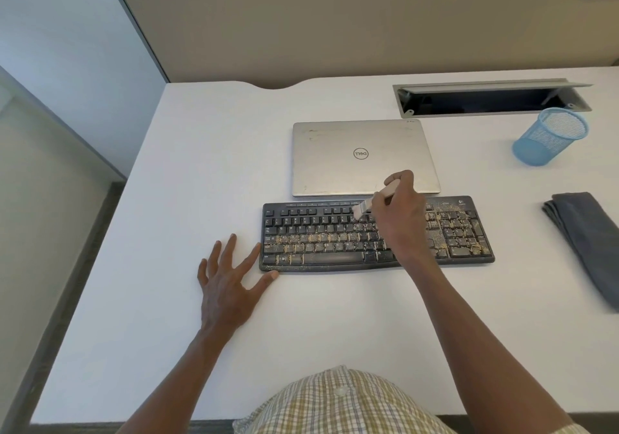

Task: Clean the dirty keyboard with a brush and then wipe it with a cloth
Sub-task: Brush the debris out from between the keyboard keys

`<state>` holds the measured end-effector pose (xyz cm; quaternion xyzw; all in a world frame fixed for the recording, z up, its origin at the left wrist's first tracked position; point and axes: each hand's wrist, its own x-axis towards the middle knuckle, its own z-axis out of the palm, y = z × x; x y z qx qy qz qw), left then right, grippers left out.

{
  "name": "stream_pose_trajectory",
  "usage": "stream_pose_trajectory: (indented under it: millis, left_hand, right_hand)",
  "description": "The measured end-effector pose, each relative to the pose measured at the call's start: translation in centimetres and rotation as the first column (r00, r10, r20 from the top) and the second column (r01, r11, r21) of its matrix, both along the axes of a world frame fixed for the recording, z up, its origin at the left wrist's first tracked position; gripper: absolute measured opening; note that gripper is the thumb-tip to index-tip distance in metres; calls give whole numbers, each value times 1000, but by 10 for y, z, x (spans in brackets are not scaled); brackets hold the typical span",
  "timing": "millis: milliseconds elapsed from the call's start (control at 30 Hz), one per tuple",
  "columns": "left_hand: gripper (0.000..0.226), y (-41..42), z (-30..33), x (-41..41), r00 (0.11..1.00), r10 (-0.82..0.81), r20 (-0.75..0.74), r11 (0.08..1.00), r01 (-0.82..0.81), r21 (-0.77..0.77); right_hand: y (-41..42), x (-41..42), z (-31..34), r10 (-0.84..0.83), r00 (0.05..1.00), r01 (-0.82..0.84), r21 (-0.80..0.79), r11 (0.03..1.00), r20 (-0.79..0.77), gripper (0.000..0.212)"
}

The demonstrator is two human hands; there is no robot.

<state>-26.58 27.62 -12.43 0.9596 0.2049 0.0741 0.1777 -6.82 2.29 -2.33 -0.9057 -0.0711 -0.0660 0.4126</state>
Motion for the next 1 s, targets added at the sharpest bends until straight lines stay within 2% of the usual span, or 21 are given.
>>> stream_pose_trajectory:
  millis: [100, 233, 367, 700, 833, 900, 1000]
  left_hand:
    - [70, 0, 1, 0, 1000, 1, 5, 1000, -1, -3]
    - [71, -1, 1, 0, 1000, 1, 3, 1000, -1, -3]
    - [72, 0, 2, 0, 1000, 2, 7, 1000, -1, -4]
    - [73, -1, 2, 0, 1000, -1, 0, 1000, 1, -5]
    - [73, 0, 1, 0, 1000, -1, -7, 1000, 1, 1]
    - [73, 0, 1, 0, 1000, -1, -7, 1000, 1, 8]
    - [74, 1, 0, 0, 1000, -1, -12, 1000, 1, 5]
  right_hand:
    - [3, -6, -5, 29, 998, -27, -34, 999, 60, 15]
    - [-1, 1, 1, 84, 996, -81, -154, 985, 9, 17]
    - [-2, 0, 3, 92, 995, -87, -108, 990, 42, 17]
    - [3, -2, 6, 144, 989, -135, -220, 966, 23, 16]
    - [4, 0, 10, 125, 992, -119, -163, 980, 25, 16]
    - [5, -1, 8, 139, 989, -127, -187, 974, 51, 15]
    - [4, 1, 9, 152, 988, -150, -209, 966, -5, 16]
